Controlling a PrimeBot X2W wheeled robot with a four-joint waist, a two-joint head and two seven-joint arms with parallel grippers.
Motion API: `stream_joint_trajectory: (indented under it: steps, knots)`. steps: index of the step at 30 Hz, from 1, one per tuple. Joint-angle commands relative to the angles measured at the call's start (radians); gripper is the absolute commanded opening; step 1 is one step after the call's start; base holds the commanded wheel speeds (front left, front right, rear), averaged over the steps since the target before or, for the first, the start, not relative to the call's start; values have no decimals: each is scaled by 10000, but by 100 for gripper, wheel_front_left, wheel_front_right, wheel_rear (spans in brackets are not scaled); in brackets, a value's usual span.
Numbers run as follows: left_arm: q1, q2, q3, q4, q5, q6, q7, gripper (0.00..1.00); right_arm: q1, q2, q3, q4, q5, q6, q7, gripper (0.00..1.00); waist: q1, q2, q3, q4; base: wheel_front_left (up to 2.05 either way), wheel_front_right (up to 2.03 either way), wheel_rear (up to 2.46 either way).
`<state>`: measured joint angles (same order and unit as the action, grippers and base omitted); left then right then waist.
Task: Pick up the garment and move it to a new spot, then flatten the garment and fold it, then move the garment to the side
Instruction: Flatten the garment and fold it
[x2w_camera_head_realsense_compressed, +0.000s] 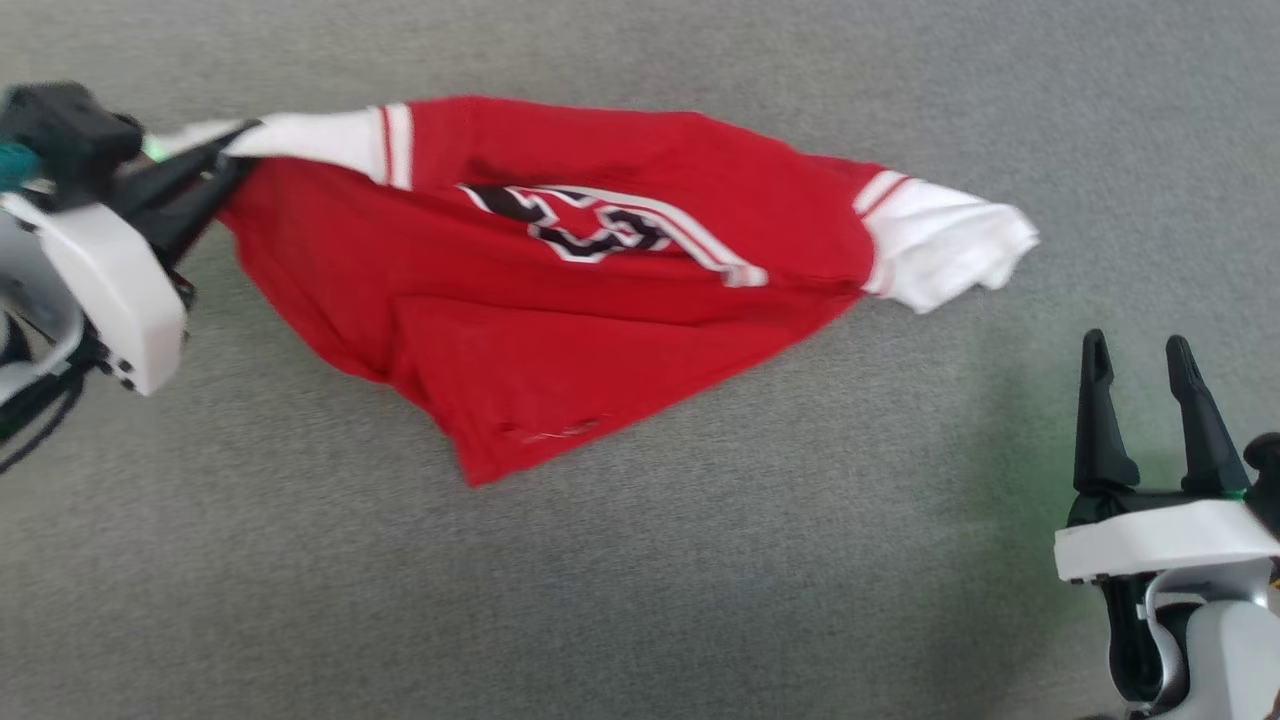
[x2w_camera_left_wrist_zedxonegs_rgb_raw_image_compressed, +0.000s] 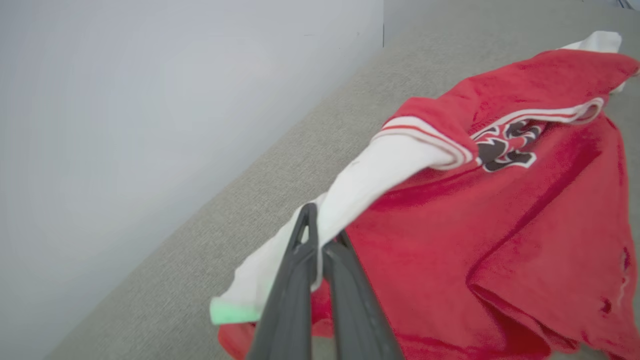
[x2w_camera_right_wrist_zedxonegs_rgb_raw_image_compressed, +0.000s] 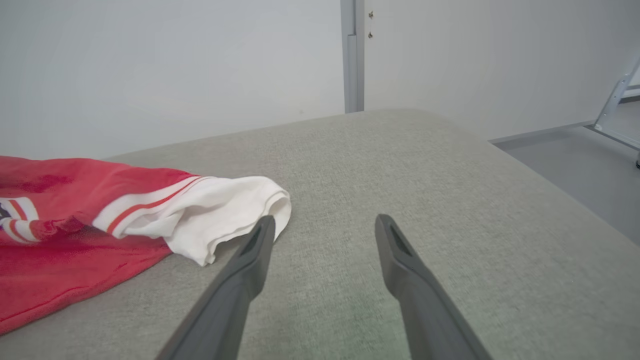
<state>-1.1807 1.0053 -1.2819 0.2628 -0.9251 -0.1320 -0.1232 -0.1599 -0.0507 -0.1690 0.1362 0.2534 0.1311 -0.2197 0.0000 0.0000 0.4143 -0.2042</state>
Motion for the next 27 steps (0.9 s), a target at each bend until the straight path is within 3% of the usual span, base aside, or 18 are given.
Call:
stream_joint_trajectory:
  steps: [1, 3, 6, 15, 27]
  knots:
    - [-181, 37, 27, 152, -234, 26, -194, 0, -166, -1, -2, 8, -126, -7, 70, 100, 0, 0, -211, 257, 0, 0, 0]
    - [71, 157, 21, 455, -447, 26, -334, 0, -245, 2, 37, 16, -183, -7, 184, 100, 0, 0, -336, 458, 0, 0, 0]
    - [539, 303, 21, 812, 168, 26, -373, 0, -330, 2, 102, 28, -227, -7, 312, 100, 0, 0, -414, 587, 0, 0, 0]
    - [2318, 531, 27, 887, 662, 26, -1306, 0, -102, 2, 38, -140, -294, -7, 500, 100, 0, 0, -554, 717, 0, 0, 0]
    - [4204, -547, 244, 481, 1270, 26, -1429, 0, 145, 2, -110, -442, -201, -7, 693, 100, 0, 0, -579, 895, 0, 0, 0]
